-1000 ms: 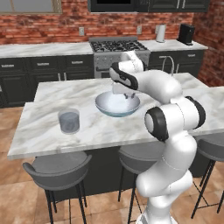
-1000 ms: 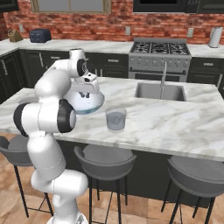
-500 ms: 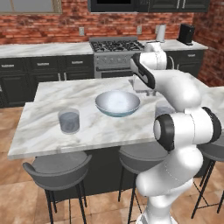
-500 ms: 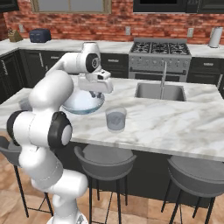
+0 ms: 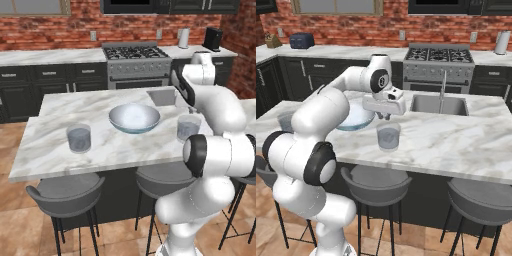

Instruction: There are four ice cubes in the ice bowl. Place two ice cubes in each glass of water.

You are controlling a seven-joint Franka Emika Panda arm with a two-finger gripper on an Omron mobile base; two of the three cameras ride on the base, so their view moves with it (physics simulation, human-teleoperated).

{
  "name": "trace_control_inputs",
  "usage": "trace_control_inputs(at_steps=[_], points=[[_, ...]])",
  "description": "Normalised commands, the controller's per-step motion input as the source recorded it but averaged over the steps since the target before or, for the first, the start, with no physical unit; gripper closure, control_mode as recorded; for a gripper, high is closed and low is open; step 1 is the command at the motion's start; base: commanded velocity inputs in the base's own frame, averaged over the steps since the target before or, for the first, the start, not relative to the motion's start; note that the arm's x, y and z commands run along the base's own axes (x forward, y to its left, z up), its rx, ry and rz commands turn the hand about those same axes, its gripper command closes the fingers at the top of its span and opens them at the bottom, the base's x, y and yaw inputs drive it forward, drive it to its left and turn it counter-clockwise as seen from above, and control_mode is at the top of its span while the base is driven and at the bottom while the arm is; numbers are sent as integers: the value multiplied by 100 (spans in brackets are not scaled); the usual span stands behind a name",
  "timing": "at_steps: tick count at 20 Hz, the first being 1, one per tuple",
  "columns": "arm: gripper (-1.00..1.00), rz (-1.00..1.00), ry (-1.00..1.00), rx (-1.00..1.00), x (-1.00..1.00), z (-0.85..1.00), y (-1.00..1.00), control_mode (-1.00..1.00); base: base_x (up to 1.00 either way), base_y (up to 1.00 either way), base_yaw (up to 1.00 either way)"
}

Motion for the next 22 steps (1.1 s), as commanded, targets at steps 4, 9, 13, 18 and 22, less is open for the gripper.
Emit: trace_control_inputs(at_steps=[4, 9, 13, 18, 22], points=[[100, 0, 1, 0, 11, -12, -26, -100, 0, 0, 0], [100, 0, 4, 1, 47, -37, 0, -100, 0, 0, 0], [100, 0, 4, 3, 31, -34, 0, -100, 0, 0, 0], [100, 0, 2, 4, 6, -12, -1, -100, 0, 0, 0], [100, 0, 1, 5, 2, -4, 0, -100, 0, 0, 0]])
